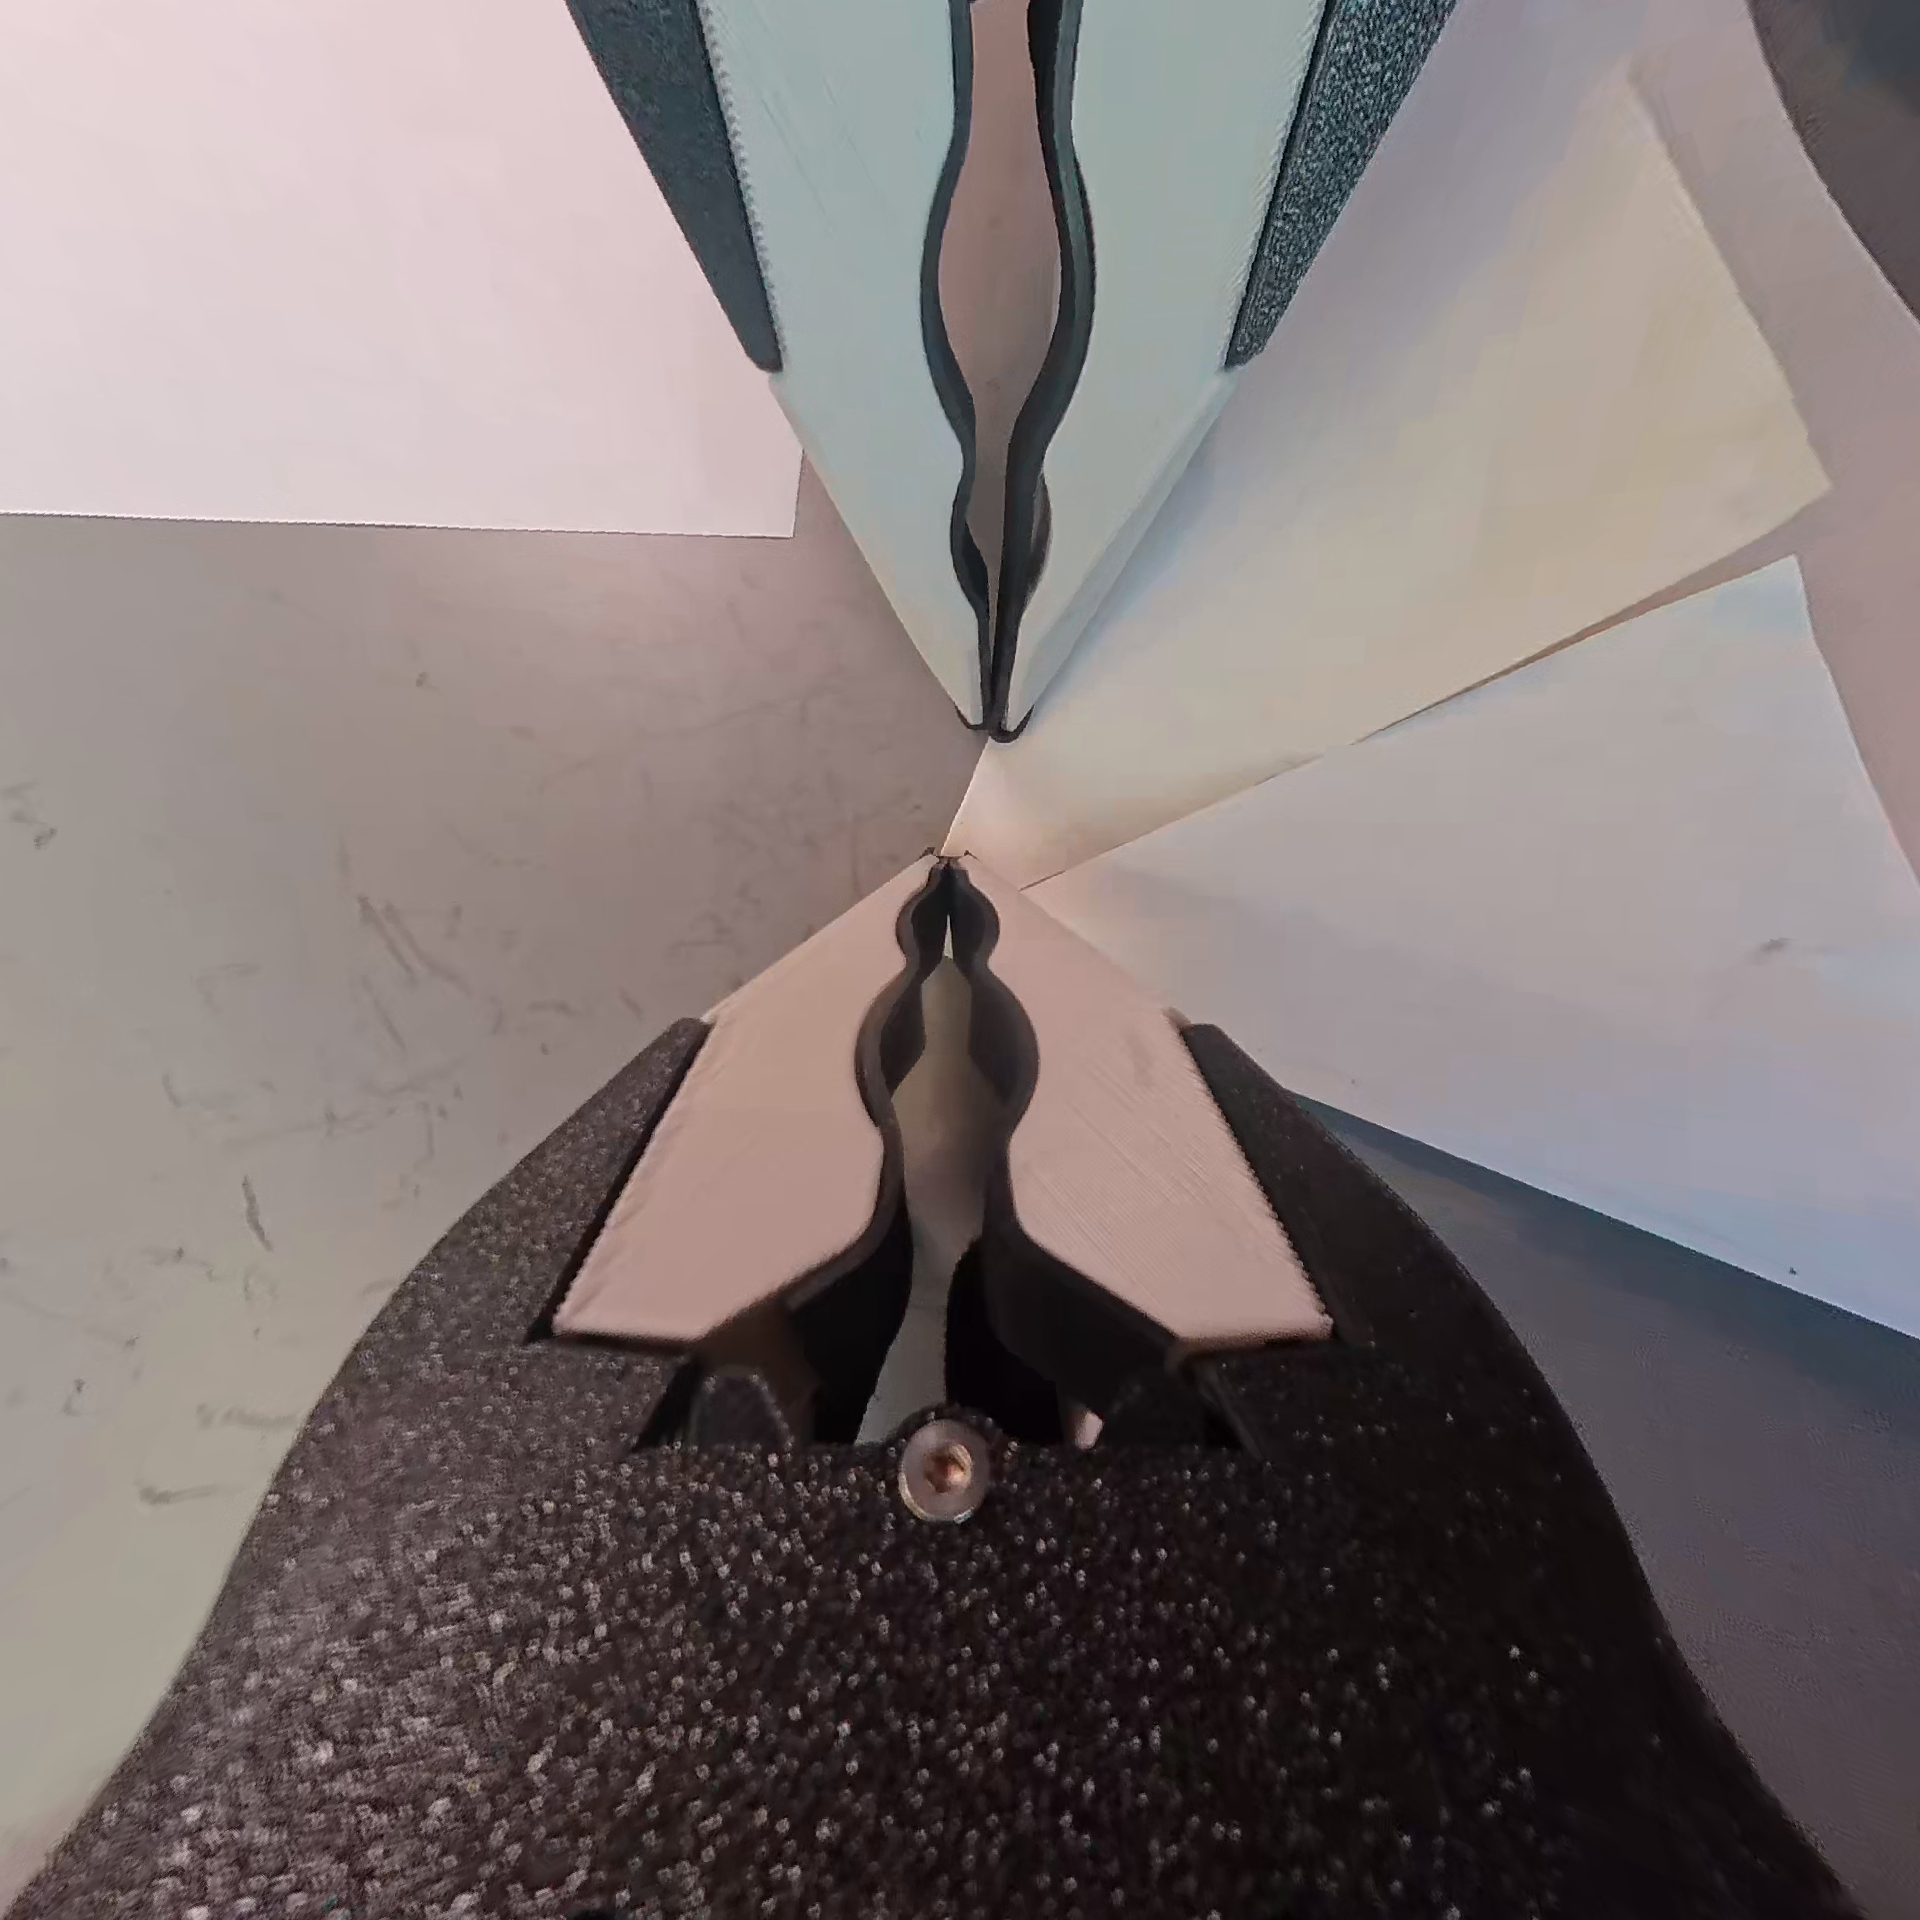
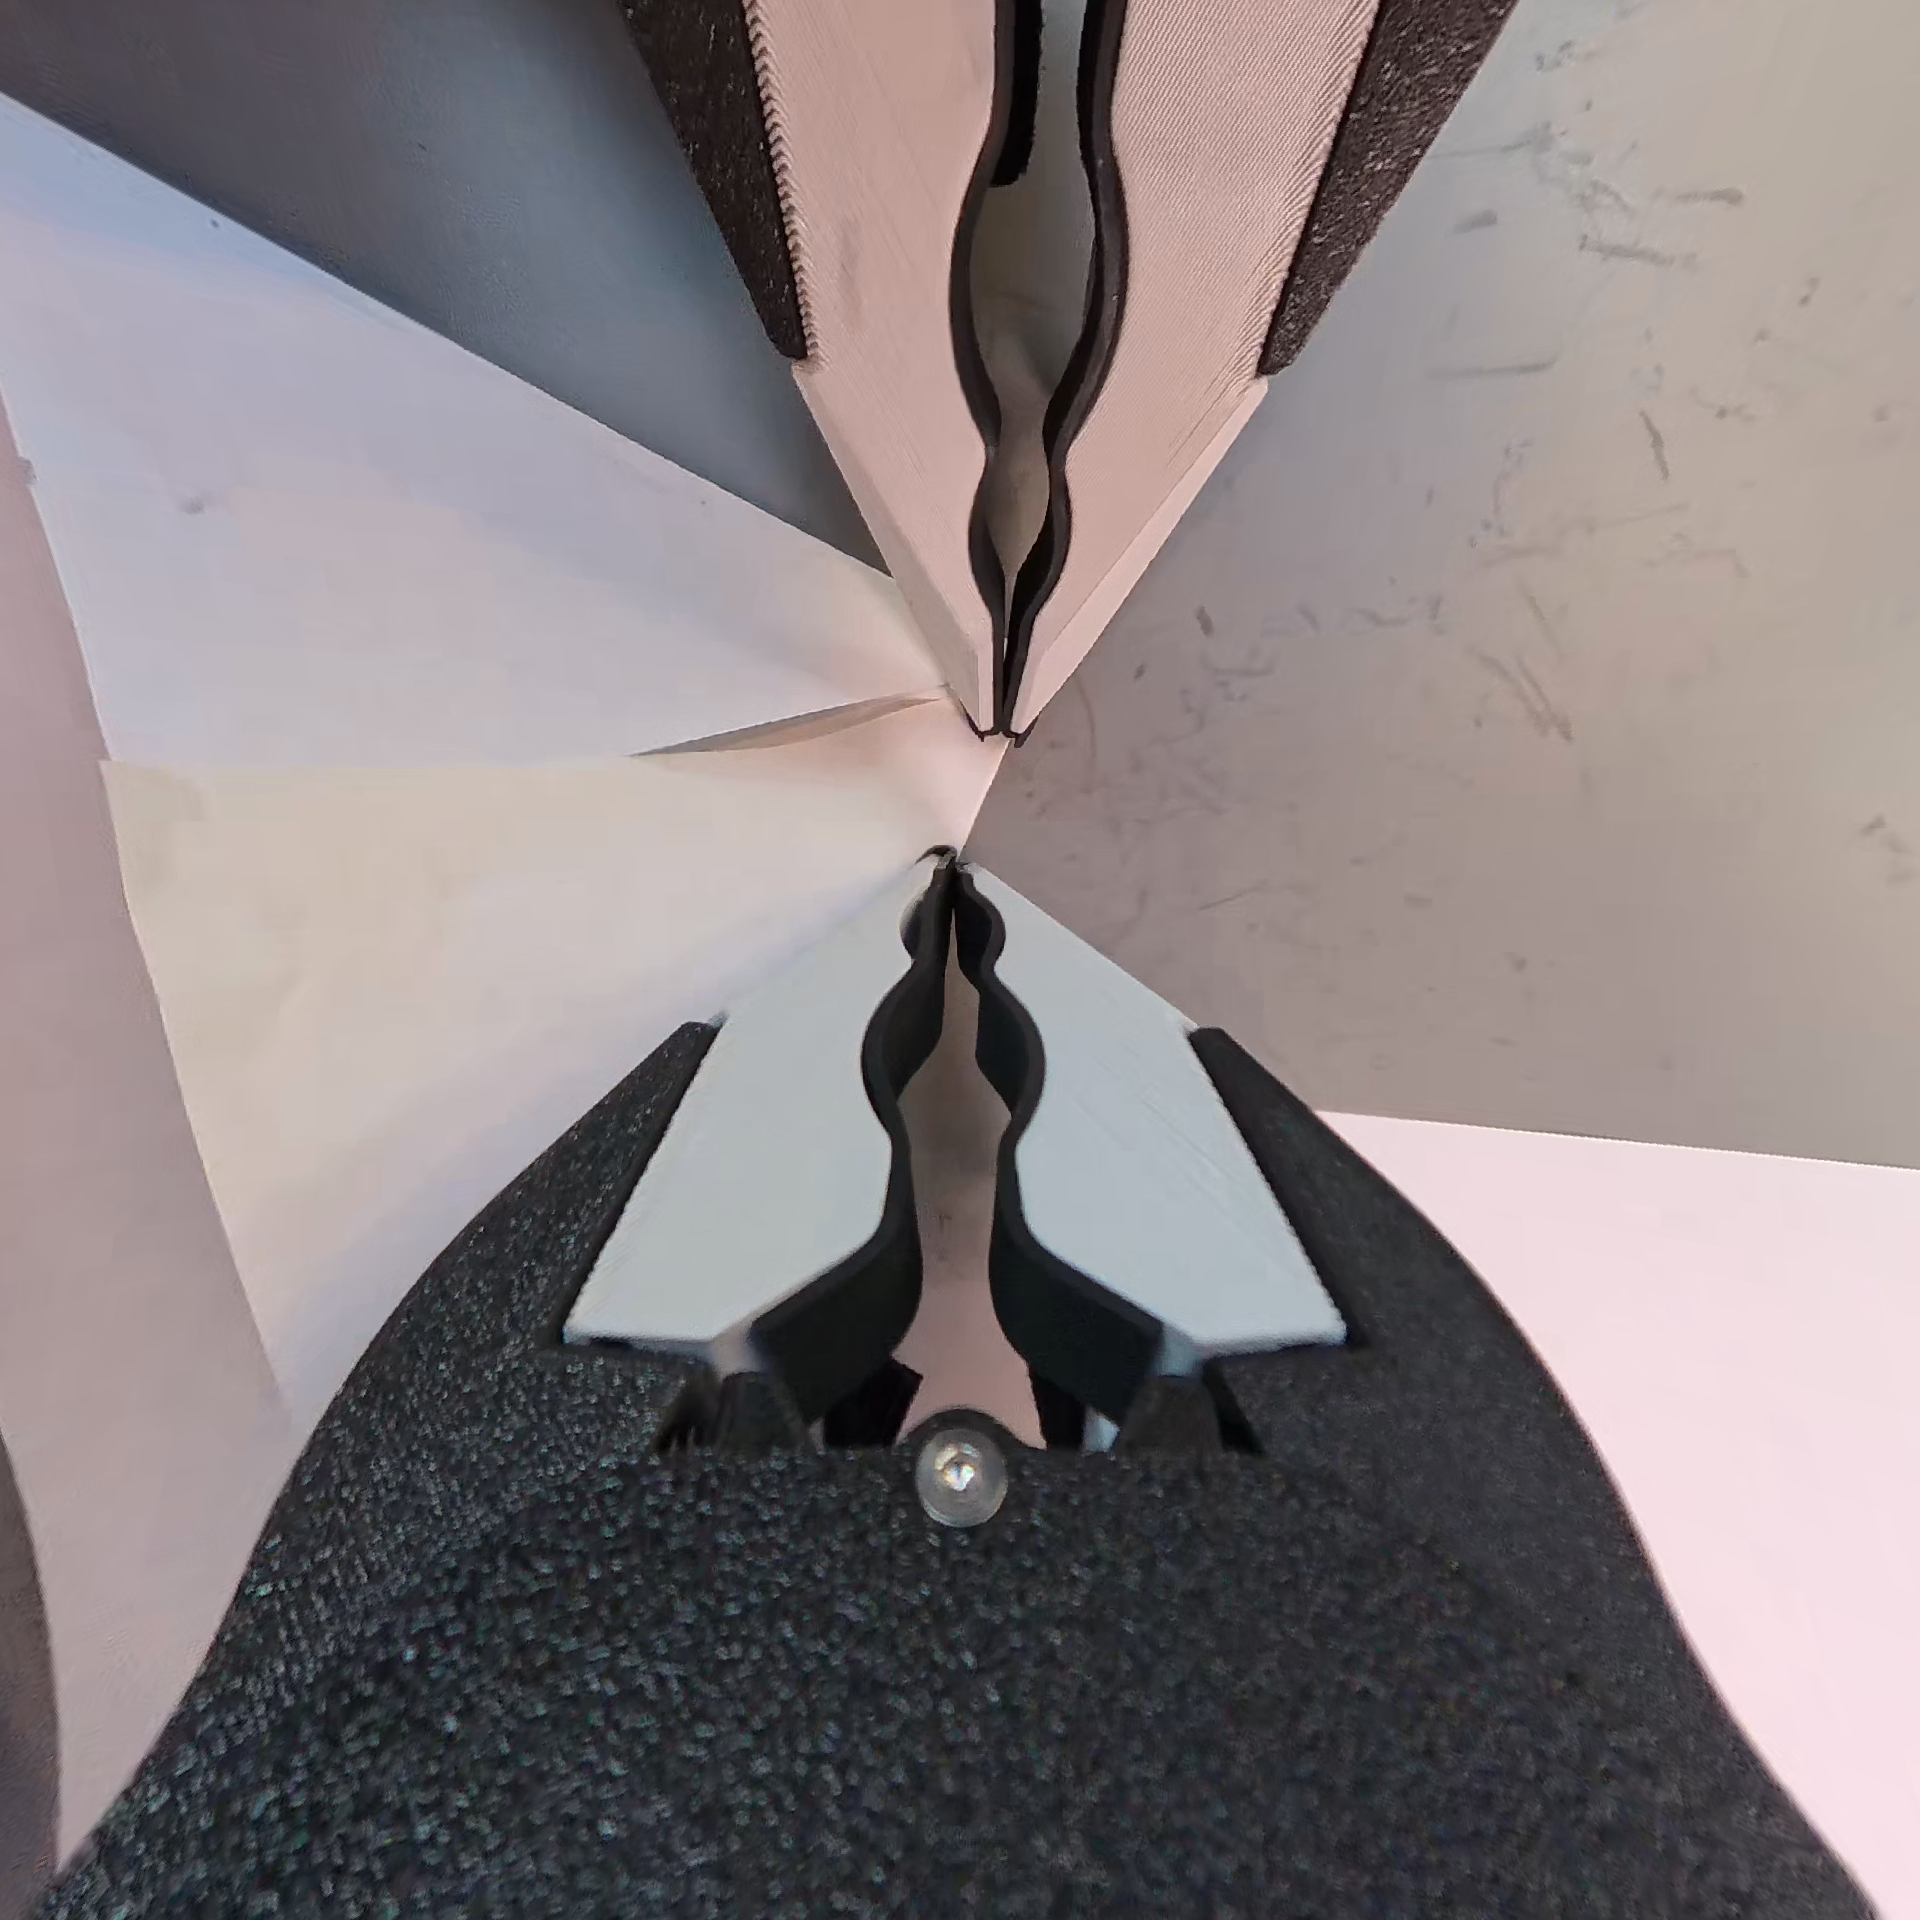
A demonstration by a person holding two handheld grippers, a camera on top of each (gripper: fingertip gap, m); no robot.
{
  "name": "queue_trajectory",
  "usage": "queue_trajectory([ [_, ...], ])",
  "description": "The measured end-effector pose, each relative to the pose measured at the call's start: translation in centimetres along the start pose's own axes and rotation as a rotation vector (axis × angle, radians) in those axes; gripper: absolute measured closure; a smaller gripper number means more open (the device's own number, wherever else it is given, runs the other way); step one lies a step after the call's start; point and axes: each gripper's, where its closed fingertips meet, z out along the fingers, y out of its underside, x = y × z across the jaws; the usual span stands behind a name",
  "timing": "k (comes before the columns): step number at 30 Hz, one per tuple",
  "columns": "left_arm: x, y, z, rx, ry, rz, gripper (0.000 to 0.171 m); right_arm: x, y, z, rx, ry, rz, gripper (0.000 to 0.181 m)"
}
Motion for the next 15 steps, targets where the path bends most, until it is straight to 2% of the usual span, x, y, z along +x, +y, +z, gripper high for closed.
queue_trajectory([
  [11, 0.0, 0.0, 0.0, 0.009, 0.0, 0.004, 0.171, -0.2, 0.5, -0.3, -0.051, 0.009, -0.07, 0.181],
  [15, 0.0, 0.0, 0.0, 0.011, -0.011, 0.008, 0.171, -0.6, 1.1, -1.1, -0.063, -0.027, -0.004, 0.181],
])
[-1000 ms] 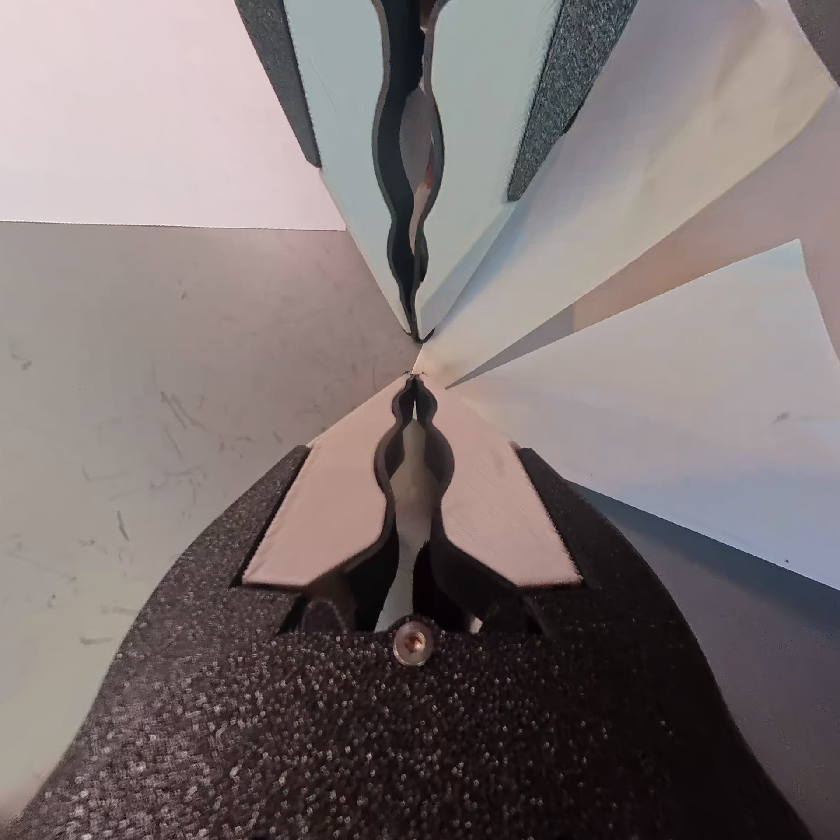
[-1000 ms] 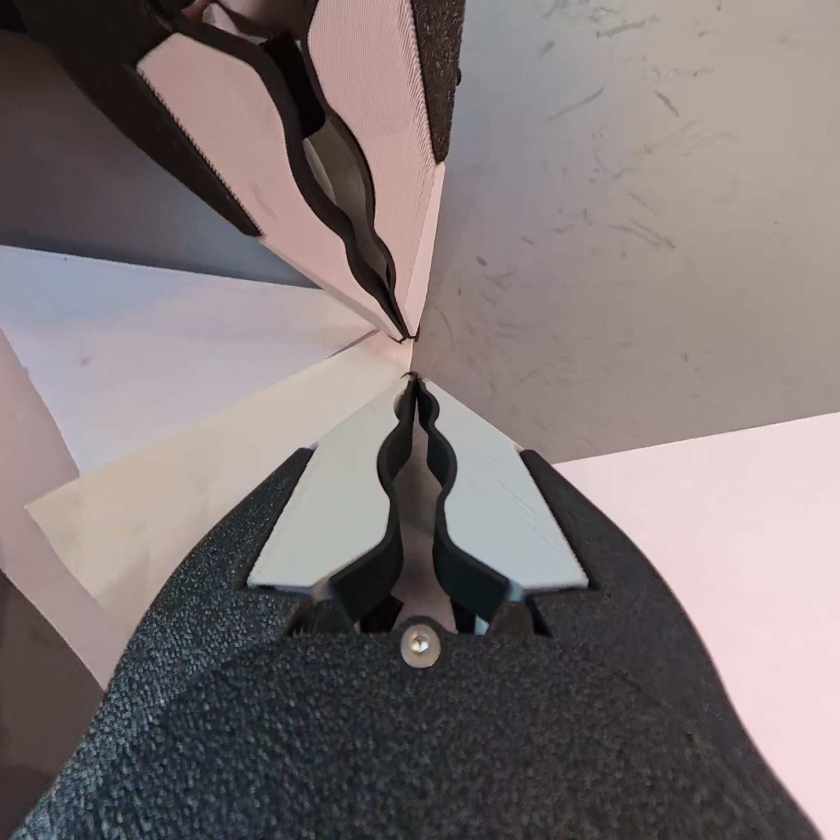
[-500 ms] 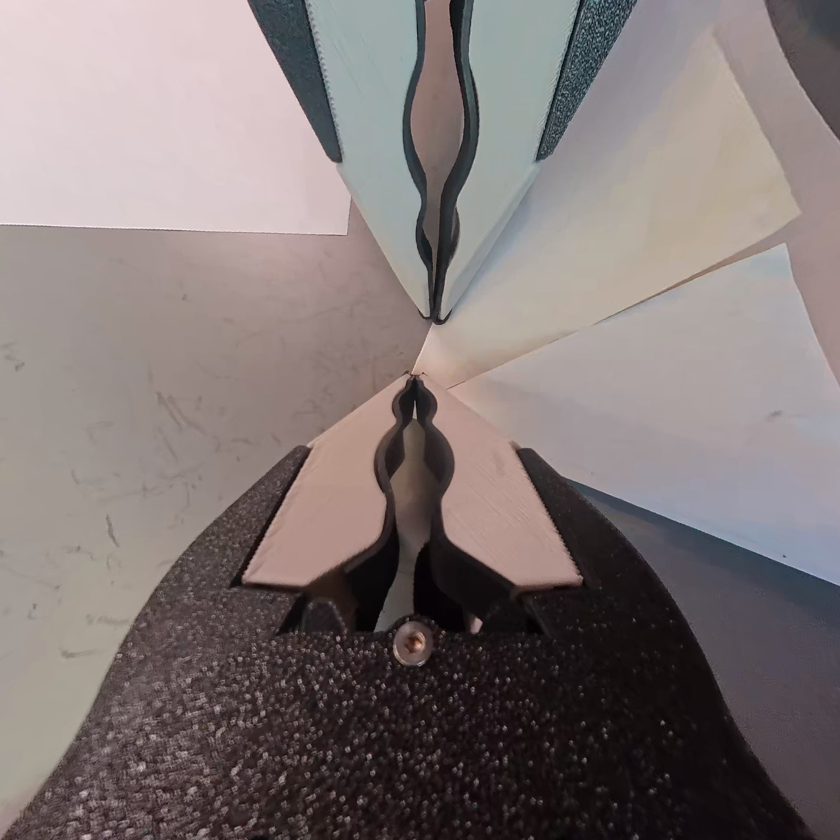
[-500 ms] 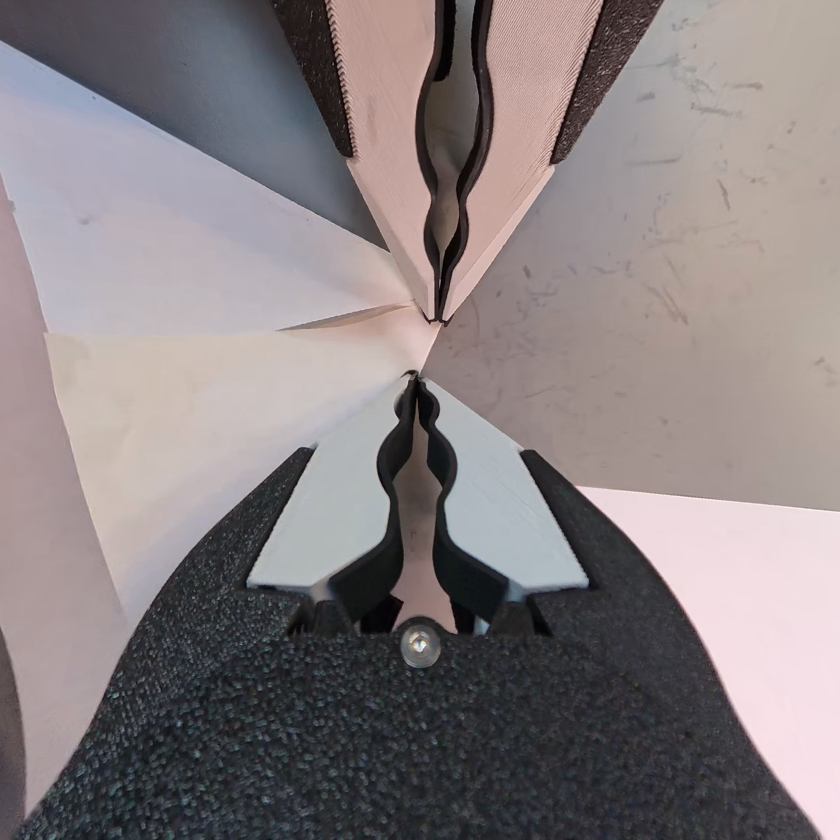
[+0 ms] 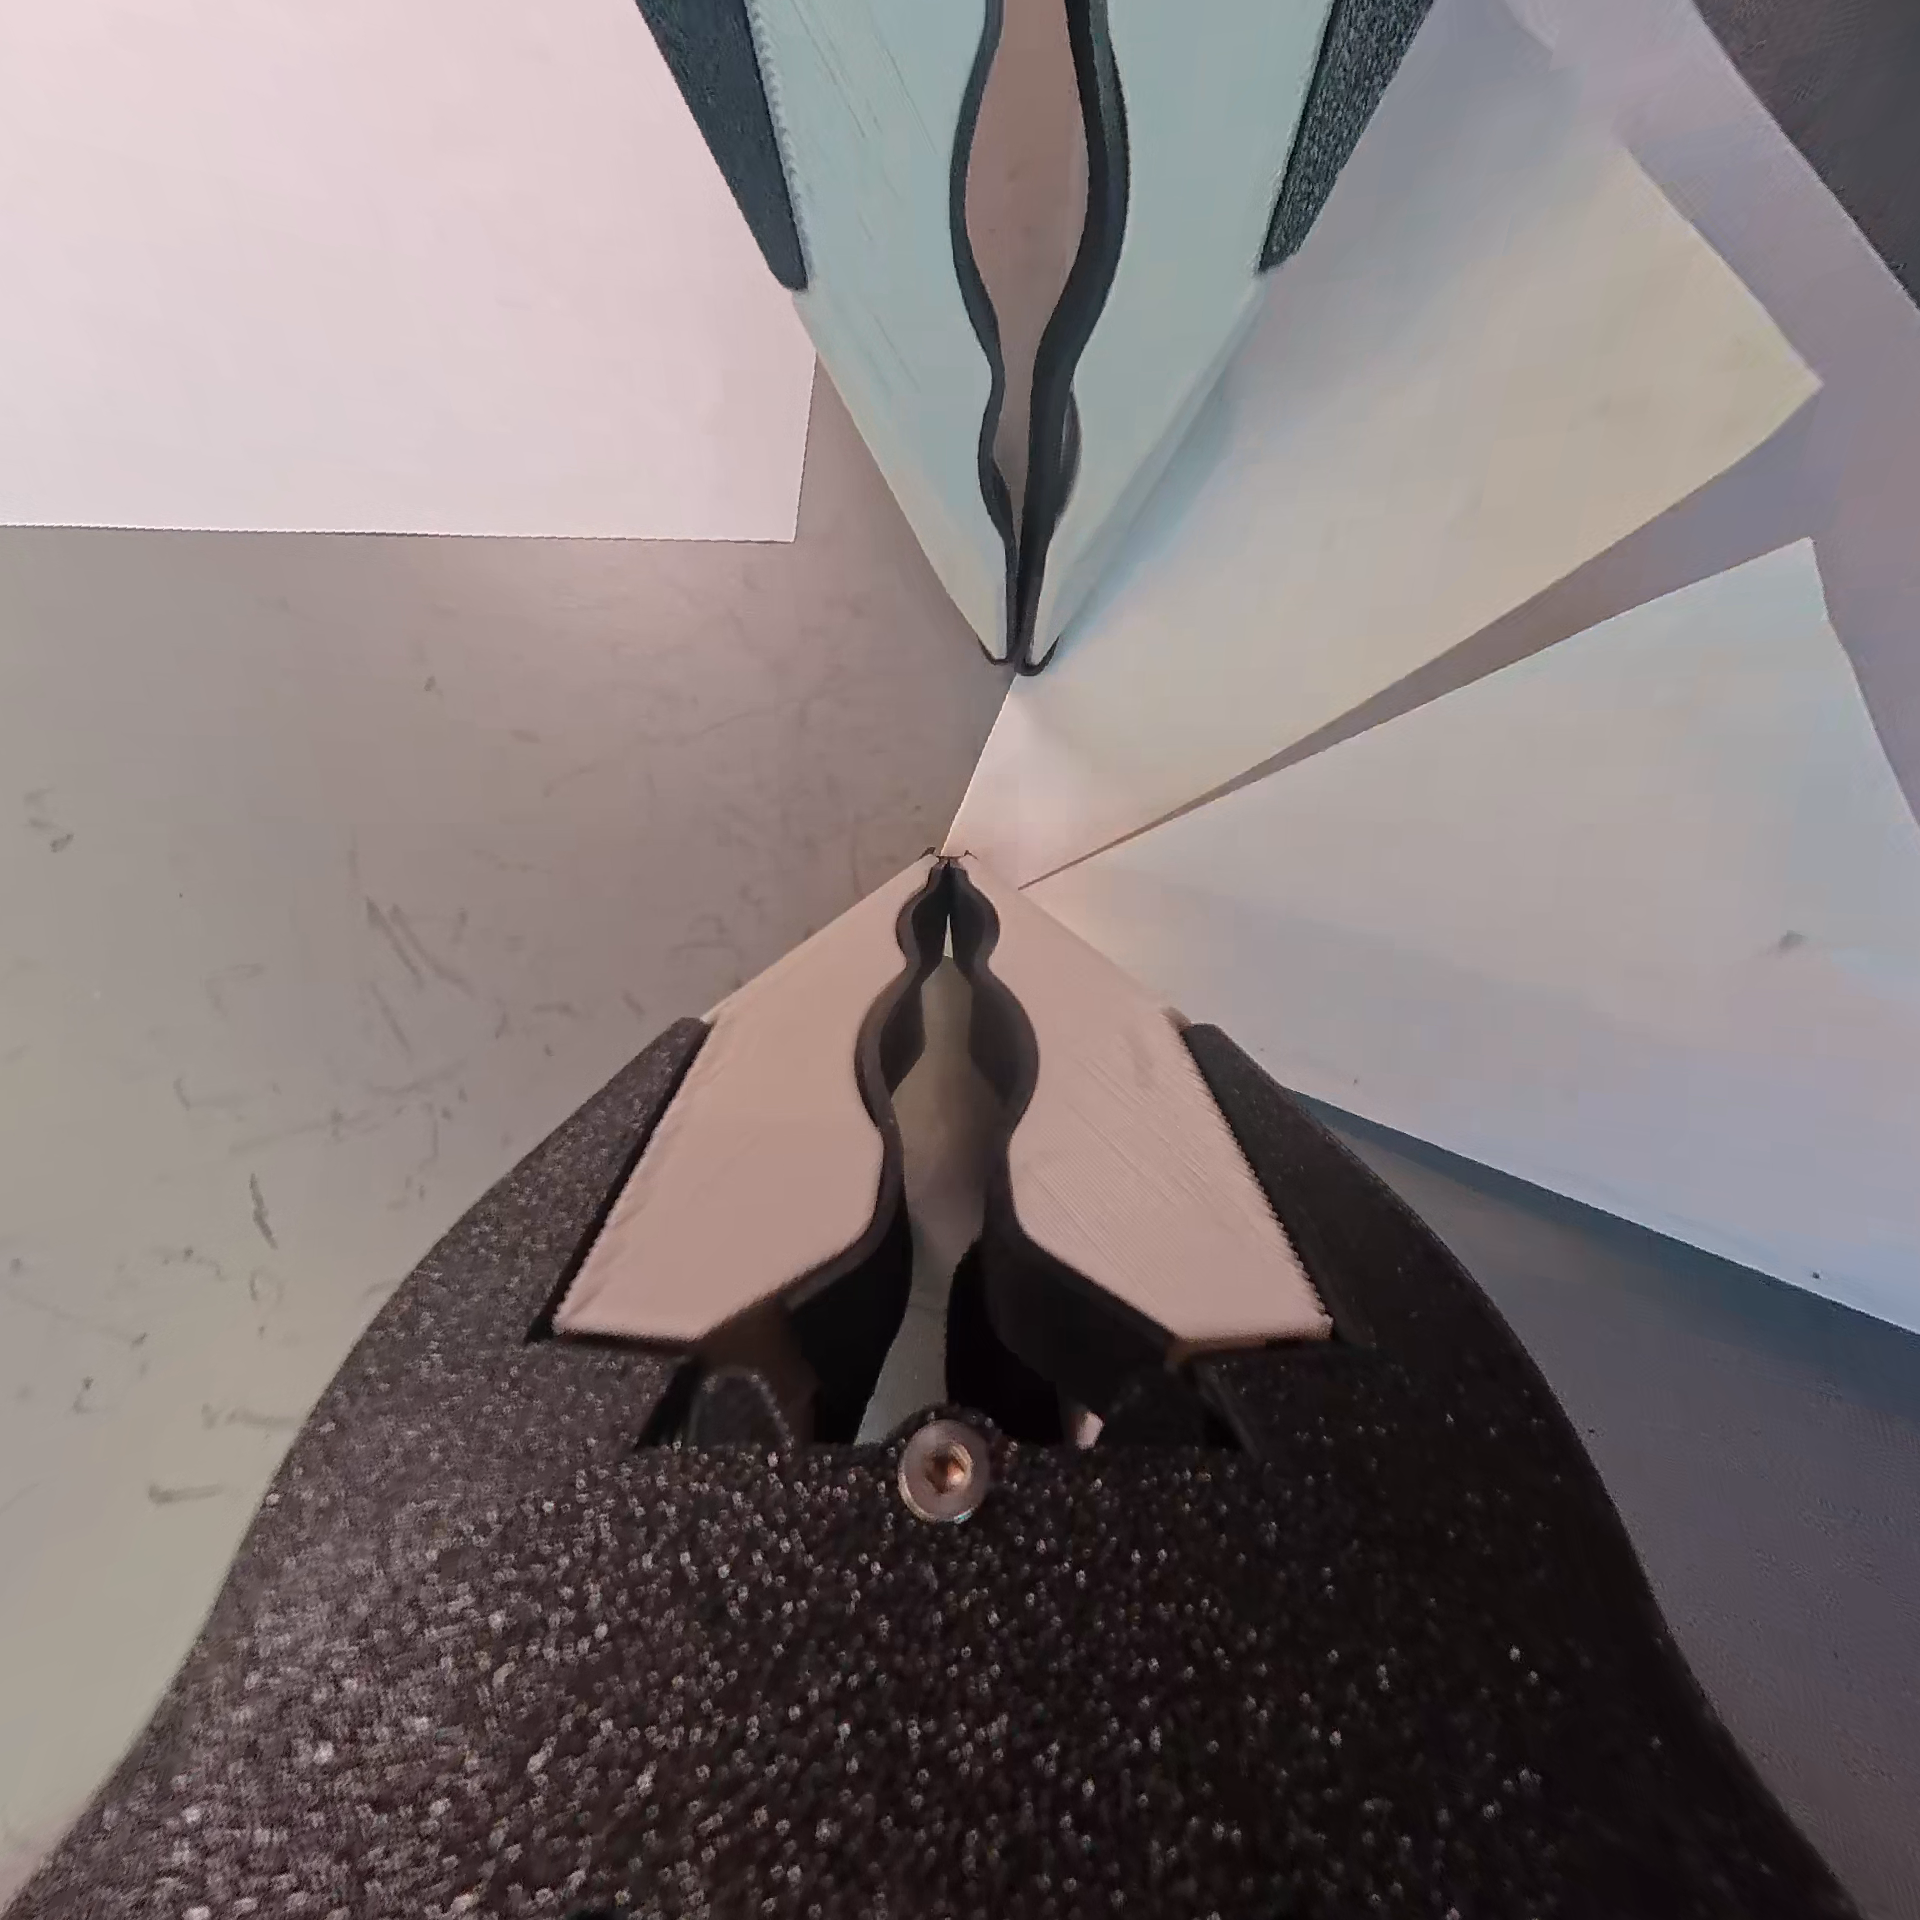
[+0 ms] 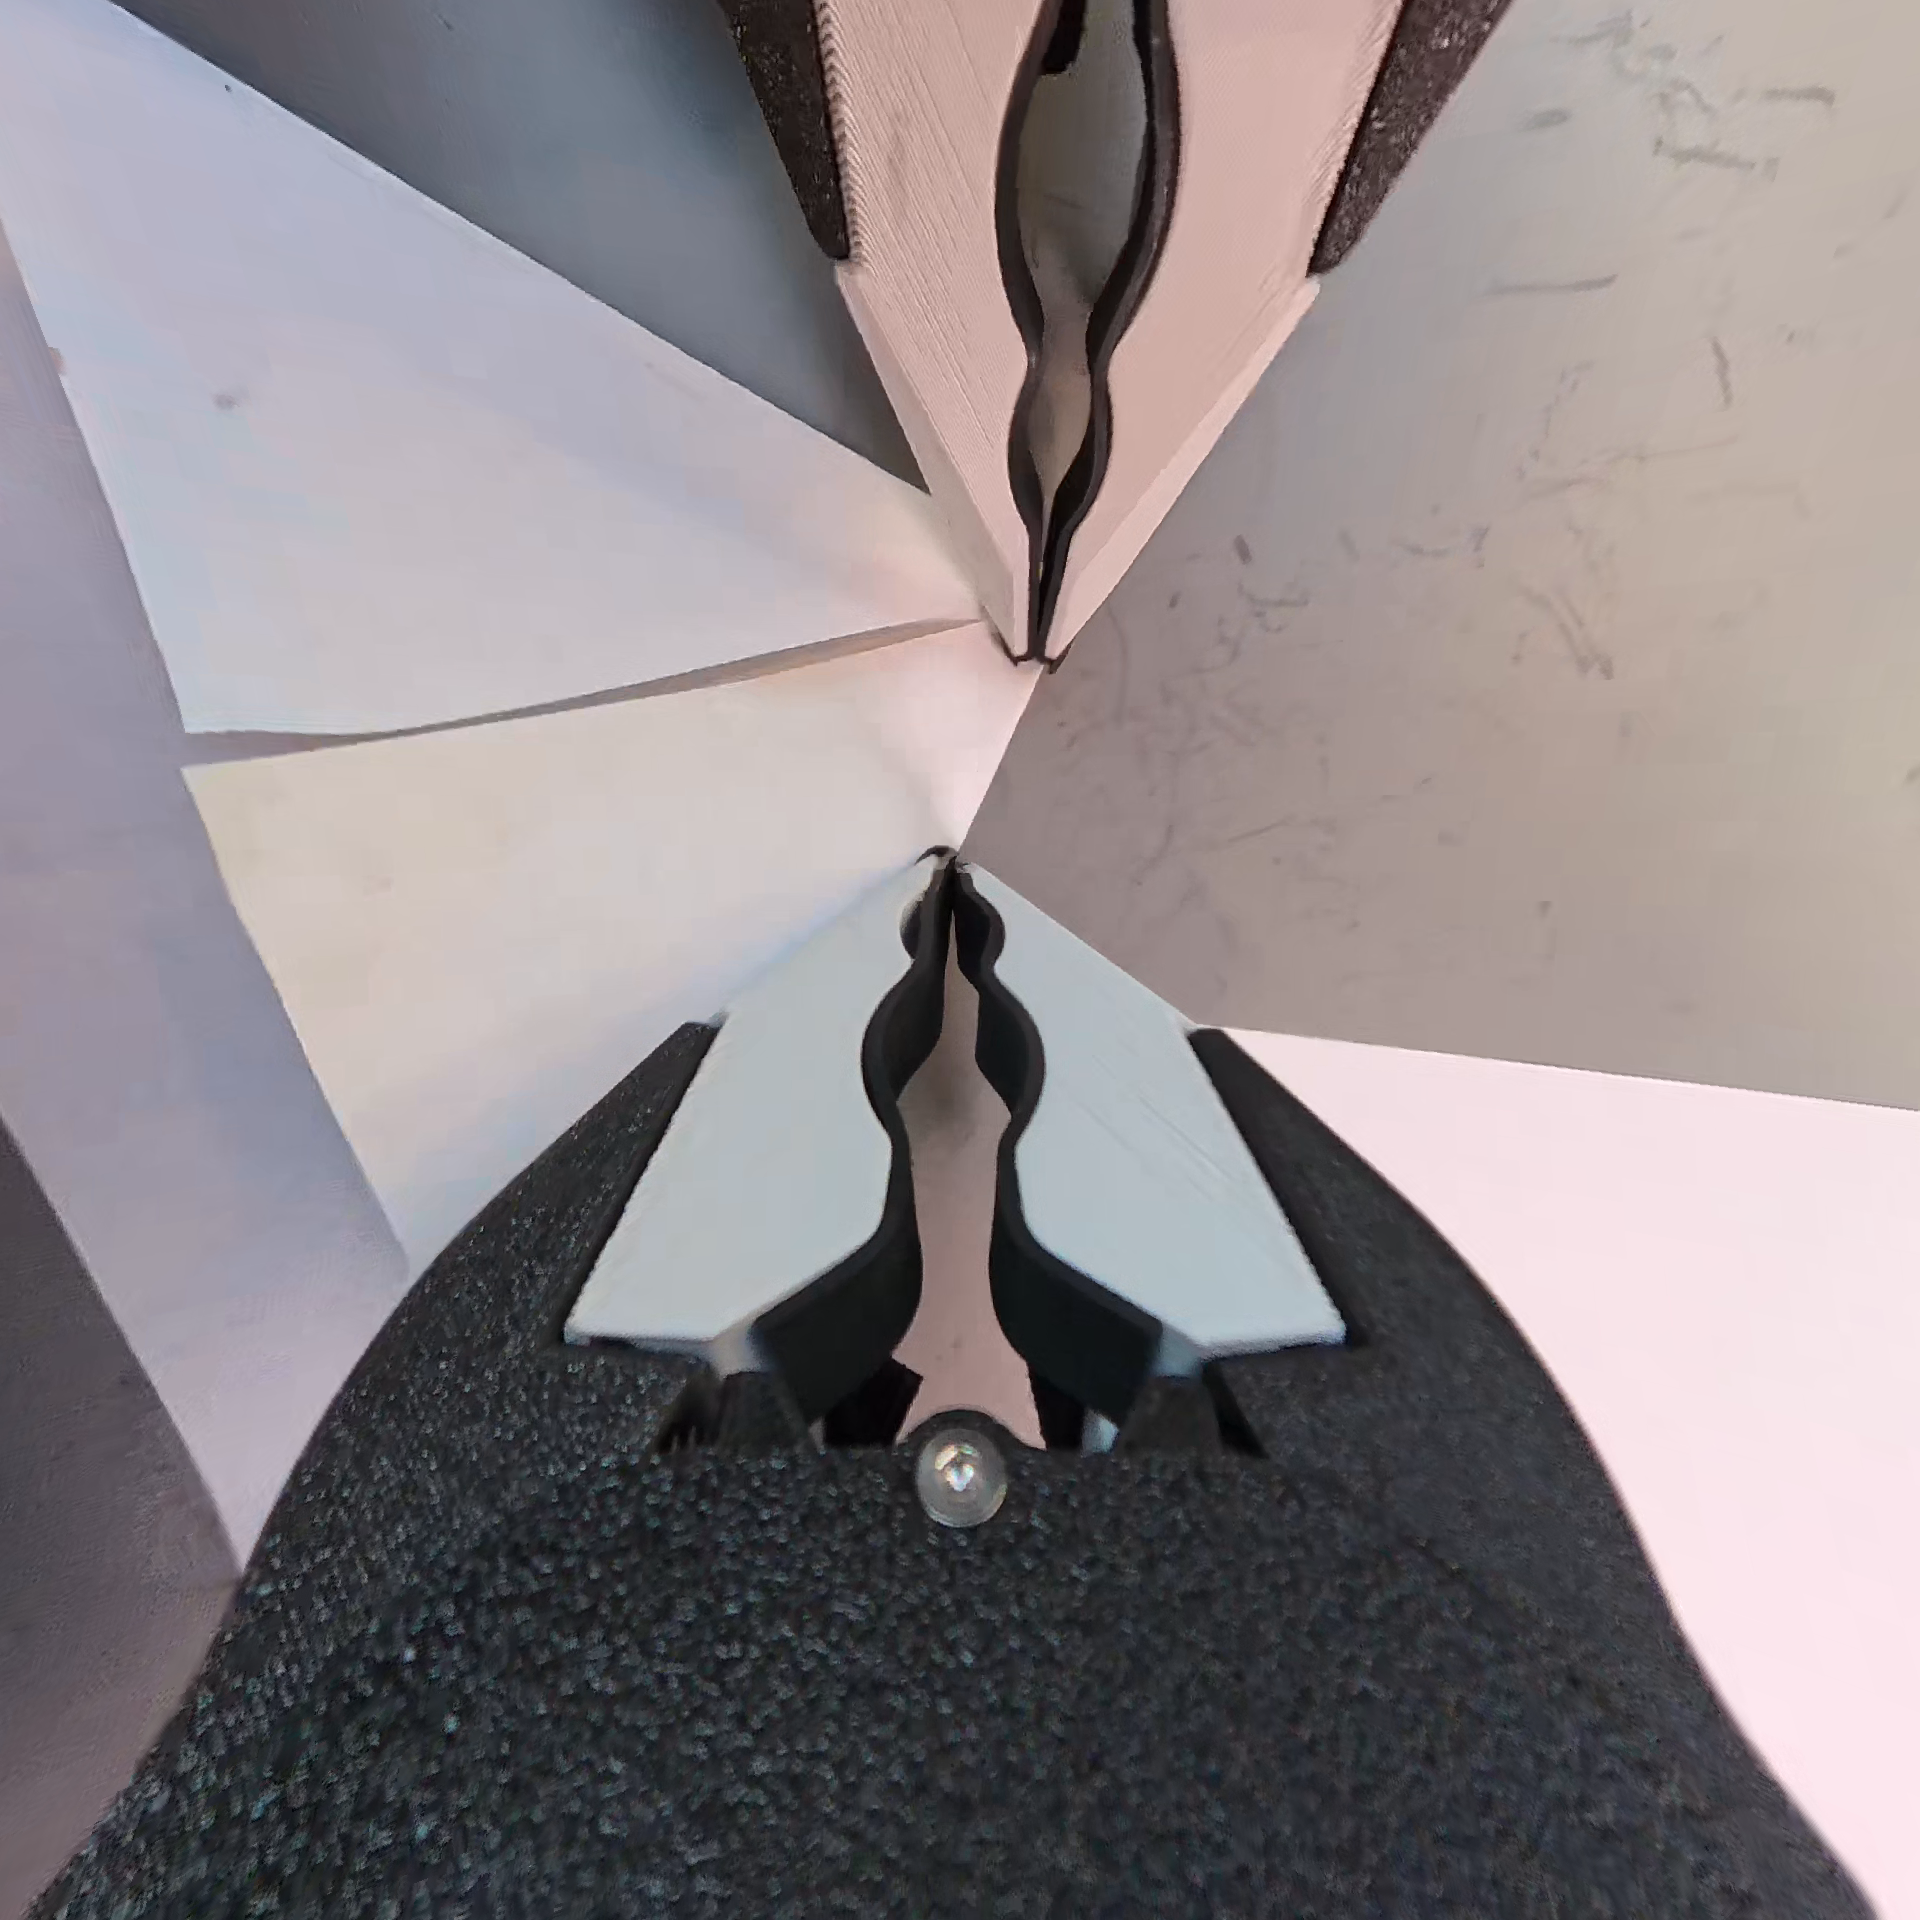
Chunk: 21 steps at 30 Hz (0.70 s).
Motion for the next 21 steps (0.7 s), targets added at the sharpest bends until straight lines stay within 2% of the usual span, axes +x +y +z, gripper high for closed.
queue_trajectory([
  [6, 0.0, 0.0, 0.0, 0.001, 0.005, -0.005, 0.171, -0.3, 0.2, 0.1, -0.01, 0.025, 0.018, 0.181],
  [15, 0.0, 0.0, 0.0, 0.002, -0.003, -0.006, 0.171, -1.1, 1.5, -0.7, -0.063, -0.027, 0.183, 0.181],
  [18, 0.0, 0.0, 0.0, 0.002, -0.01, -0.001, 0.171, -1.2, 1.6, -0.6, -0.039, -0.038, 0.259, 0.181],
  [21, 0.0, 0.0, 0.0, 0.005, -0.003, -0.003, 0.171, -1.3, 1.8, -0.8, -0.059, -0.014, 0.257, 0.181],
])
